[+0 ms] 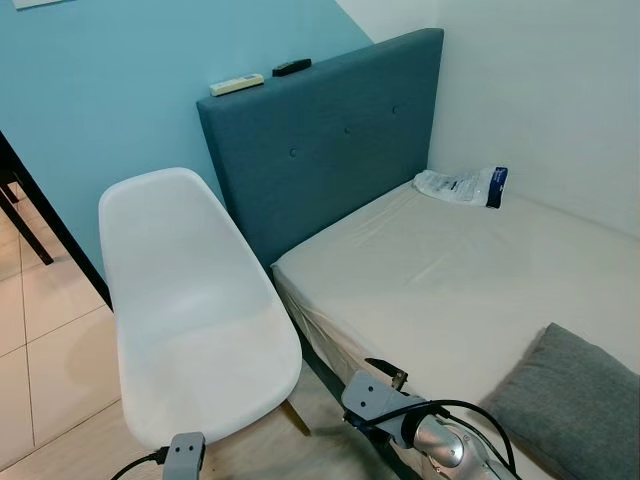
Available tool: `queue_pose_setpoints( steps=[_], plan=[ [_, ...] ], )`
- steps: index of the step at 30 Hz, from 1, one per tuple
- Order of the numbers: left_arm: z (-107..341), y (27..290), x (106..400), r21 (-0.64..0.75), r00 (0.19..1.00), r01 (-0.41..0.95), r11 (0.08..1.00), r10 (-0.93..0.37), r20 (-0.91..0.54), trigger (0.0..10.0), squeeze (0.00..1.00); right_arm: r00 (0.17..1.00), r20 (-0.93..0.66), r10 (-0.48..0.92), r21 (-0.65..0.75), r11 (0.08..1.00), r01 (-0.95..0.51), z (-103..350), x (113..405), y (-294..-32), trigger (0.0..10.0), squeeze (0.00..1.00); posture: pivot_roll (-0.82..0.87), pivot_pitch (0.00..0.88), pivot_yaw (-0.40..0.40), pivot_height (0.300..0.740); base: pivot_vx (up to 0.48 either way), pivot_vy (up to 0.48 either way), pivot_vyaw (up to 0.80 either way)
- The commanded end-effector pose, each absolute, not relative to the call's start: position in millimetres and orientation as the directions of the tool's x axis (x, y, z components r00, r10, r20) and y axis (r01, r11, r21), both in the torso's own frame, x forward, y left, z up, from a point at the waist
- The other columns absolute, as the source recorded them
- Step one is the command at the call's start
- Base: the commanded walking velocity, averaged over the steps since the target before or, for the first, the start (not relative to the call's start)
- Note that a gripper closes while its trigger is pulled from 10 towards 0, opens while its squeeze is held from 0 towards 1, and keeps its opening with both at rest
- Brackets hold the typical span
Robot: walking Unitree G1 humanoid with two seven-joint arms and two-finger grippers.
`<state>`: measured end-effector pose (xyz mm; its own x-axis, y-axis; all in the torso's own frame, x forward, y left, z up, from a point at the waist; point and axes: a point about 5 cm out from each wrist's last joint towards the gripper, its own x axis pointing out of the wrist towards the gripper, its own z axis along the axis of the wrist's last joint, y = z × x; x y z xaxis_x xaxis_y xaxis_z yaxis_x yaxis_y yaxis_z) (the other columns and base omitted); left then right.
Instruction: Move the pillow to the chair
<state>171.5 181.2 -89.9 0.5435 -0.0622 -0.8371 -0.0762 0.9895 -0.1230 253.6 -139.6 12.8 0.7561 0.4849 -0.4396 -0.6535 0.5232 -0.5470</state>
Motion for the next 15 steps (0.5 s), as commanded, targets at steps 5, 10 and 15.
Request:
queue_pose_setpoints(
  steps=[5, 10, 15],
  plan=[
    [-93, 178, 166, -0.119, 0.517, -0.086, 0.989, -0.058, -0.854, 10.0, 0.0, 0.751, -0.443, 0.49, -0.54, 0.523, -0.659, 11, 253, -137, 10.0, 0.0, -0.09, 0.027, 0.072, 0.74, 0.0, 0.0, 0.0],
    [-92, 169, 170, -0.122, 0.52, -0.074, 0.99, -0.066, -0.852, 10.0, 0.0, 0.751, -0.445, 0.488, -0.537, 0.525, -0.66, 11, 253, -138, 10.0, 0.0, -0.1, 0.021, 0.064, 0.74, 0.0, 0.0, 0.0],
    [-93, 182, 166, -0.11, 0.517, -0.077, 0.991, -0.055, -0.854, 10.0, 0.0, 0.751, -0.447, 0.485, -0.534, 0.529, -0.659, 10, 254, -140, 10.0, 0.0, -0.1, 0.01, 0.061, 0.74, 0.0, 0.0, 0.0]
  ],
)
